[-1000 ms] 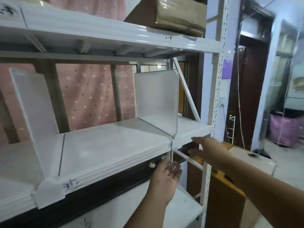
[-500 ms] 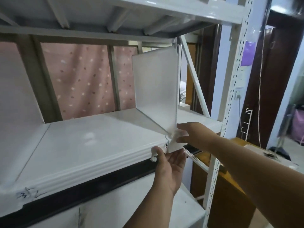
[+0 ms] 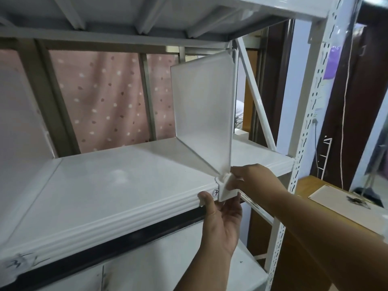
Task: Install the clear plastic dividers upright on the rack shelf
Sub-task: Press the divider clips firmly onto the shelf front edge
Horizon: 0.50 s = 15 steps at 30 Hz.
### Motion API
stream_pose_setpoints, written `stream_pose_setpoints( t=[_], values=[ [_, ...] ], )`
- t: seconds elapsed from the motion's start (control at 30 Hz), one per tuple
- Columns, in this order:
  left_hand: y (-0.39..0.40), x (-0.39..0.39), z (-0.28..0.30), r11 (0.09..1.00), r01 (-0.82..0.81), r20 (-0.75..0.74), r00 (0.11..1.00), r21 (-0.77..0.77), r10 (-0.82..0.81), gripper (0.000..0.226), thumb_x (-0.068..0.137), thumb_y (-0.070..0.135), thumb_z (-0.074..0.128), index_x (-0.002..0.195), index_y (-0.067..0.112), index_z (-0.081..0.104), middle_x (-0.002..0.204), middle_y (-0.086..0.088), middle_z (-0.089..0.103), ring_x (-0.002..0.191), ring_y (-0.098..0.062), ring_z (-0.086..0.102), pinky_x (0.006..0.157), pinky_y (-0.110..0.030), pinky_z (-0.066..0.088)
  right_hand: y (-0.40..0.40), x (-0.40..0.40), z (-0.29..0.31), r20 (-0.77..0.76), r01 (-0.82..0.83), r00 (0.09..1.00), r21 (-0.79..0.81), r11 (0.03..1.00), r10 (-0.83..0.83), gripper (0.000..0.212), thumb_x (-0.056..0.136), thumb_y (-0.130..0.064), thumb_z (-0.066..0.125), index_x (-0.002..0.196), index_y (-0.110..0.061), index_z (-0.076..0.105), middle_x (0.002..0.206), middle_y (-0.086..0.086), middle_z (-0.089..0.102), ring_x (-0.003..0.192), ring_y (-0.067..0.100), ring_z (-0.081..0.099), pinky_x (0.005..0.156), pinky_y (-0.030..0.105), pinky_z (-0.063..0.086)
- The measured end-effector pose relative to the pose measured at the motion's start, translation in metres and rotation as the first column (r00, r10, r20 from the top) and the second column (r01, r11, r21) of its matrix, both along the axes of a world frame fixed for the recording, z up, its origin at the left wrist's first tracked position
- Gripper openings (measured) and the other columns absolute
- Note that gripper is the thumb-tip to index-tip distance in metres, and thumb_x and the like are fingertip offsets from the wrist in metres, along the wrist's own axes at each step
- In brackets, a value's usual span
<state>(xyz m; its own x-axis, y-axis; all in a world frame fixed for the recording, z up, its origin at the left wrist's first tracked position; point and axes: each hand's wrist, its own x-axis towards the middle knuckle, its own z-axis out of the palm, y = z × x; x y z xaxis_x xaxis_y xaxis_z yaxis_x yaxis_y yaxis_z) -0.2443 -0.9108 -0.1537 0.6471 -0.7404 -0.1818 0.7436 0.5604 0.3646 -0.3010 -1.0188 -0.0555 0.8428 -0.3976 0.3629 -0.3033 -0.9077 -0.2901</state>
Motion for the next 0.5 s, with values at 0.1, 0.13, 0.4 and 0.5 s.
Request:
stream_pose_setpoints(
  t=[0.1,0.13,0.4,0.5],
  values=[
    [0.0,-0.001,0.001,1.0,-0.008,-0.016,1.0,0.008,0.008,0.101,0.068,0.066,0.072,0.134,-0.01,0.063,0.125,-0.029,0.073,0.116,-0.04,0.07,0.089,-0.04,0.061,-0.002,0.0,0.002,-0.005,0.0,1.0,-0.001,1.0,0.0,0.013,0.082,-0.034,0.072,0.082,-0.021,0.071,0.077,-0.003,0.072,0.073,0.016,0.061,0.069,0.037,0.054],
    [-0.001,-0.002,0.001,1.0,-0.01,-0.02,1.0,0.011,0.01,0.1,0.069,0.066,0.071,0.133,-0.01,0.064,0.125,-0.029,0.074,0.118,-0.04,0.068,0.091,-0.039,0.058,-0.002,-0.001,0.002,-0.004,0.003,1.0,0.0,1.0,-0.003,0.013,0.081,-0.034,0.072,0.082,-0.02,0.071,0.076,-0.002,0.072,0.074,0.017,0.061,0.068,0.038,0.054],
    [-0.01,-0.001,-0.002,1.0,-0.025,-0.047,0.999,-0.002,0.025,0.099,0.069,0.067,0.07,0.133,-0.009,0.065,0.11,-0.025,0.078,0.109,-0.037,0.068,0.085,-0.034,0.054,0.001,-0.002,0.002,0.031,0.001,1.0,0.036,0.999,-0.002,0.004,0.083,-0.031,0.072,0.083,-0.029,0.07,0.084,-0.001,0.074,0.08,0.021,0.062,0.069,0.034,0.052],
    [-0.011,-0.002,-0.001,0.999,-0.034,-0.056,0.998,0.017,0.034,0.1,0.069,0.068,0.07,0.136,-0.007,0.064,0.115,-0.025,0.077,0.1,-0.036,0.073,0.078,-0.034,0.061,0.0,-0.003,0.0,0.05,0.006,0.999,0.038,0.999,-0.008,0.007,0.083,-0.034,0.073,0.089,-0.031,0.073,0.086,-0.002,0.075,0.081,0.021,0.062,0.065,0.03,0.047]
  ],
)
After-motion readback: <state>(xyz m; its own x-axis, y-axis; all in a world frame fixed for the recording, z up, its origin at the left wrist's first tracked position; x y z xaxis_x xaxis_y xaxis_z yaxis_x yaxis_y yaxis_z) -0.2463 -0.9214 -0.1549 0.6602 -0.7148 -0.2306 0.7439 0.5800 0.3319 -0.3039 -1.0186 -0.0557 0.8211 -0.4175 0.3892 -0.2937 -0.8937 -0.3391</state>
